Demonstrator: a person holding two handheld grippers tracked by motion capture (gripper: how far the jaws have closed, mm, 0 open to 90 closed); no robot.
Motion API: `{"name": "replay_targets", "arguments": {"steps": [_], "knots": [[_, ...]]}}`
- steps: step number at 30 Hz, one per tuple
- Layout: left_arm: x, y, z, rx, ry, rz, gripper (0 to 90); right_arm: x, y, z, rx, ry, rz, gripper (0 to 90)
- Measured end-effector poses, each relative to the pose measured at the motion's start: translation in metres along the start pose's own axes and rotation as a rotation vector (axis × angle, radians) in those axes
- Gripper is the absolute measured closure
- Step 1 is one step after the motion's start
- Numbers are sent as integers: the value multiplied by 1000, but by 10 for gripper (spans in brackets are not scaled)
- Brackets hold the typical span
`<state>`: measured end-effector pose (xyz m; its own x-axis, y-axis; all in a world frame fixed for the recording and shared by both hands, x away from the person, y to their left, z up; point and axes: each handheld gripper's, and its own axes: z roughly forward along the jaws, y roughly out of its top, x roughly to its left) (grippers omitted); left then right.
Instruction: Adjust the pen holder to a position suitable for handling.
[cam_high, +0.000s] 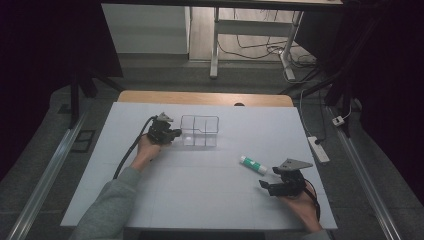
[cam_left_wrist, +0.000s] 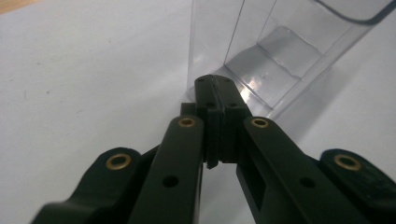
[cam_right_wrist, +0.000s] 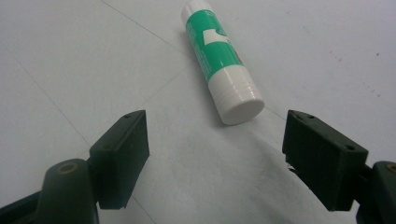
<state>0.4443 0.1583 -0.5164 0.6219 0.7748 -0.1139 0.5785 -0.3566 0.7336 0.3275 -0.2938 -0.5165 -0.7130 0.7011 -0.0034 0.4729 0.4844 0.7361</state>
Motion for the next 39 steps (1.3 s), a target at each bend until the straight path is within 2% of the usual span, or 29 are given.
{"name": "replay_targets", "arguments": {"steps": [6, 13, 15, 22, 24, 27, 32, 35, 37, 39], "knots": [[-6, 3, 4, -7, -15, 5, 887, 0, 0, 1, 1, 1, 1, 225], [-6, 4, 6, -9, -32, 6, 886, 0, 0, -1, -3, -3, 5, 223], [-5, 4, 4, -16, -21, 11, 885, 0, 0, -1, -3, -3, 2, 223], [-5, 1, -12, -42, -14, 40, 885, 0, 0, -1, -7, -1, 7, 223], [-6, -2, -17, -50, -18, 30, 885, 0, 0, -1, -9, 0, 7, 223], [-9, -8, -24, -40, 3, 55, 884, -1, 1, -1, -16, 2, 8, 223], [-13, -17, -37, -49, -12, 50, 870, -2, 1, 0, -26, 8, 18, 225], [-16, -20, -42, -45, -23, 74, 794, -3, 2, 0, -26, 14, 19, 226], [-17, -23, -47, -42, -28, 80, 707, -3, 2, 0, -30, 15, 22, 225], [-20, -27, -53, -35, -16, 86, 614, -3, 1, -1, -30, 15, 25, 225]]}}
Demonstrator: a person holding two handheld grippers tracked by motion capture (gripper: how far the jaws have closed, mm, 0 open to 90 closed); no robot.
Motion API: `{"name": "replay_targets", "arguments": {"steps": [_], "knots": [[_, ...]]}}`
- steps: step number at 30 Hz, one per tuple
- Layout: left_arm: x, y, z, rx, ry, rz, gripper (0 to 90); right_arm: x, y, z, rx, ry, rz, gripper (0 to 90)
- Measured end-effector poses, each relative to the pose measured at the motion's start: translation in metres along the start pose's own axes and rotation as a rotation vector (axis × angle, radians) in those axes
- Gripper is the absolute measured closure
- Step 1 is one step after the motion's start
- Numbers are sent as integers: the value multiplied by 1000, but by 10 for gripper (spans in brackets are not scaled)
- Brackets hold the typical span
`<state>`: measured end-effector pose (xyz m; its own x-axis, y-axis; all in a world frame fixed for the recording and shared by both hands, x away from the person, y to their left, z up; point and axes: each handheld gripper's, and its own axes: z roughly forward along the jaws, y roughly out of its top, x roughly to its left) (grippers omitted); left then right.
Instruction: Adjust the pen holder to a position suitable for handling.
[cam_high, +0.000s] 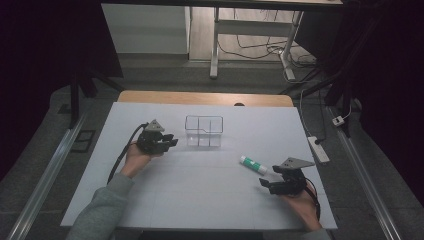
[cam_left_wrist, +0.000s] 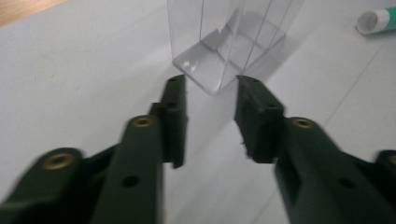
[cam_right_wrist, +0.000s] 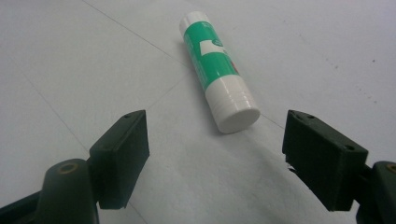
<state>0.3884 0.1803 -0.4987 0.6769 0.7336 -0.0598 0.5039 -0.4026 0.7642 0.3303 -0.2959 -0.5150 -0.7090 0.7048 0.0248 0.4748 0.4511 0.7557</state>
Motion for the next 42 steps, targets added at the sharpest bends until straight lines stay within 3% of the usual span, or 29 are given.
{"name": "replay_targets", "arguments": {"steps": [7, 12, 20, 33, 42], "knots": [[-14, -13, -21, 17, 3, 26, 475, 1, -1, 0, -6, 0, 0, 224], [-28, -26, -35, 28, 4, 56, 432, 2, 0, -2, -9, 1, -5, 223], [-44, -46, -53, 26, 20, 70, 395, 3, -1, -3, -11, 7, -17, 222], [-43, -76, -73, 24, 37, 45, 369, 4, -2, -5, -13, 3, -30, 223], [-39, -83, -70, 59, 32, 39, 341, 3, -3, -5, -21, -4, -25, 225]]}}
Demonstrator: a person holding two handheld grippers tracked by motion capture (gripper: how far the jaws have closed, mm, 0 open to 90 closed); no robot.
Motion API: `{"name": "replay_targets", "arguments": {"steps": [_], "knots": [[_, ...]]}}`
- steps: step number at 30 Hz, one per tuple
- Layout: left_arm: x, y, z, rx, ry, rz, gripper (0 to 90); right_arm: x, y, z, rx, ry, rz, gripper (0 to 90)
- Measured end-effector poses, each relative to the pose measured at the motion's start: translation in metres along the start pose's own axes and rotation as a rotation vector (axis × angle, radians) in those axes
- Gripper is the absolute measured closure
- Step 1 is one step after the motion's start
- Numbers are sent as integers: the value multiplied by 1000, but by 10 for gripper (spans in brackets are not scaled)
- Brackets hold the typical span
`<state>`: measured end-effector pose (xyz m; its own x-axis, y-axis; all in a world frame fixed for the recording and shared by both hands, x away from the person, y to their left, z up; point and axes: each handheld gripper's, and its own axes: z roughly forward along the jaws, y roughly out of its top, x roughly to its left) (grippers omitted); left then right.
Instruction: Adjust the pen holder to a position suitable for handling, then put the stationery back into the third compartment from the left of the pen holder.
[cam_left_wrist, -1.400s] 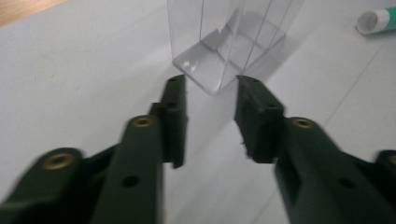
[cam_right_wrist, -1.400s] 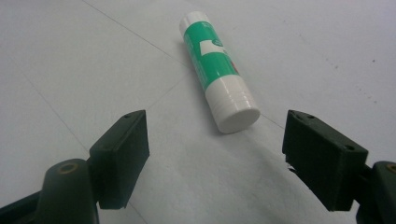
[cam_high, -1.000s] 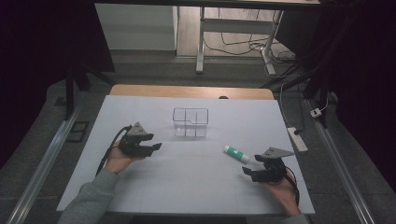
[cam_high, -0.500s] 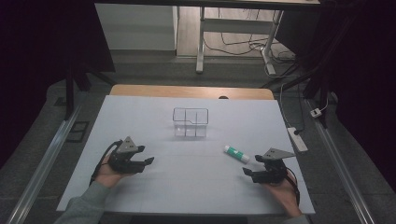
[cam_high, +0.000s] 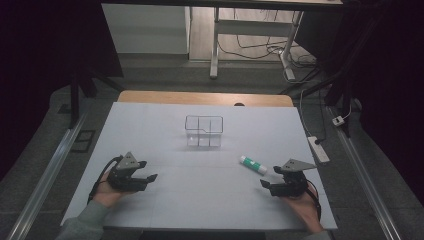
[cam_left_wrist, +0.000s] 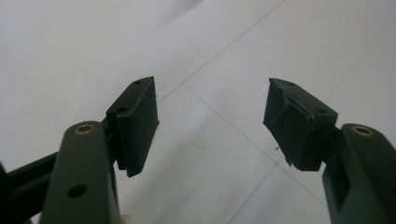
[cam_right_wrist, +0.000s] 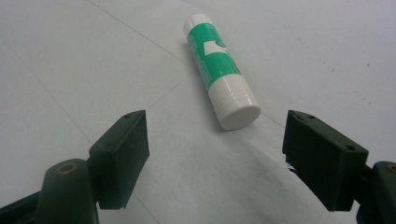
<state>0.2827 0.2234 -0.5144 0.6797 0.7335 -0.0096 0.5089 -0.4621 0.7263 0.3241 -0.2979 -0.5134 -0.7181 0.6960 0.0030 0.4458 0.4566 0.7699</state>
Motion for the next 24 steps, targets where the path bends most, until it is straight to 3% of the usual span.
{"name": "replay_targets", "arguments": {"steps": [8, 13, 24], "knots": [[0, -1, 1, 5, 2, -1, 328, 0, 5, -2, 0, -2, -6, 232], [1, -1, 1, 7, 2, -3, 324, 1, 12, -1, 16, 21, -10, 228], [-1, -1, 1, 11, 2, 2, 321, 5, 35, -1, 57, 31, -71, 235]]}}
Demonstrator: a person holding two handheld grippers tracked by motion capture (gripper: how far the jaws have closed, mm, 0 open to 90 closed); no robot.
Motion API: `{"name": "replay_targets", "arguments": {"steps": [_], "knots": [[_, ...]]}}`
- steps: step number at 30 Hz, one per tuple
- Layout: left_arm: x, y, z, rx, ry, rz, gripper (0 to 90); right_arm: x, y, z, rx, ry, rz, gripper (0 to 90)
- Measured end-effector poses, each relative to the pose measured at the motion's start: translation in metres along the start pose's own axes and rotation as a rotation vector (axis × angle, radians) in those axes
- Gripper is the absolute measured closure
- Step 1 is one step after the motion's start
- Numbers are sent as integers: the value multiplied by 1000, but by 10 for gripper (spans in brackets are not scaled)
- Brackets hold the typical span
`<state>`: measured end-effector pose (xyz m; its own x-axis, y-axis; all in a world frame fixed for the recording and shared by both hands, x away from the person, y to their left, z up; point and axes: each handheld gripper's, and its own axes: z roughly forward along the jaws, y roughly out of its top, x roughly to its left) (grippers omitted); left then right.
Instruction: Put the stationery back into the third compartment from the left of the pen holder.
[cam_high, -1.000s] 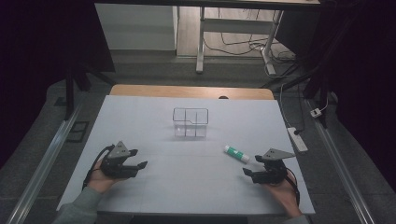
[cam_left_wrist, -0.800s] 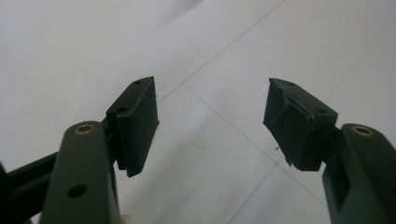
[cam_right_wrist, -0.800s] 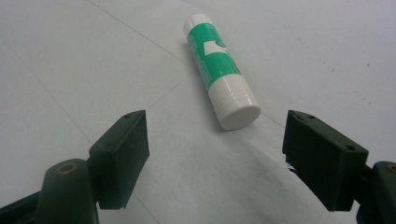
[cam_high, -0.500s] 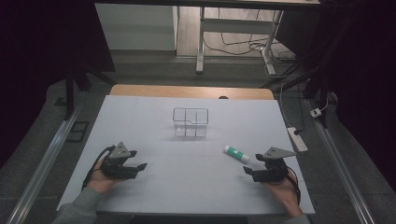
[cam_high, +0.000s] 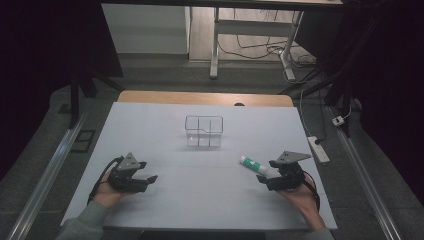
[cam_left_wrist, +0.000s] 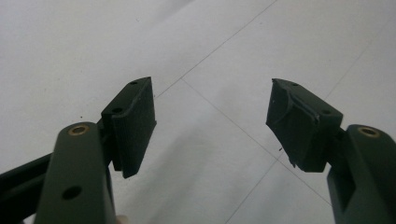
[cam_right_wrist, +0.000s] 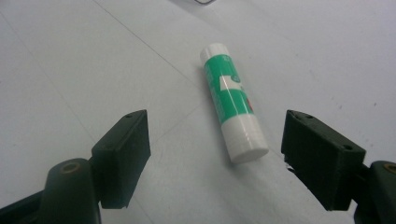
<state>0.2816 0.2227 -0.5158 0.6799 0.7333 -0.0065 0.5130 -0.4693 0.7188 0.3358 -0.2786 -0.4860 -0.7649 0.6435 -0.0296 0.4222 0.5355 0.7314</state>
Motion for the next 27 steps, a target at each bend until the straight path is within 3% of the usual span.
{"name": "replay_targets", "arguments": {"steps": [16, 27], "knots": [[-1, 0, 2, 10, 3, 3, 320, -7, 29, 16, 125, 48, -42, 238], [-1, 0, 3, 13, 7, 5, 320, -14, 52, 32, 309, 45, -88, 273]]}}
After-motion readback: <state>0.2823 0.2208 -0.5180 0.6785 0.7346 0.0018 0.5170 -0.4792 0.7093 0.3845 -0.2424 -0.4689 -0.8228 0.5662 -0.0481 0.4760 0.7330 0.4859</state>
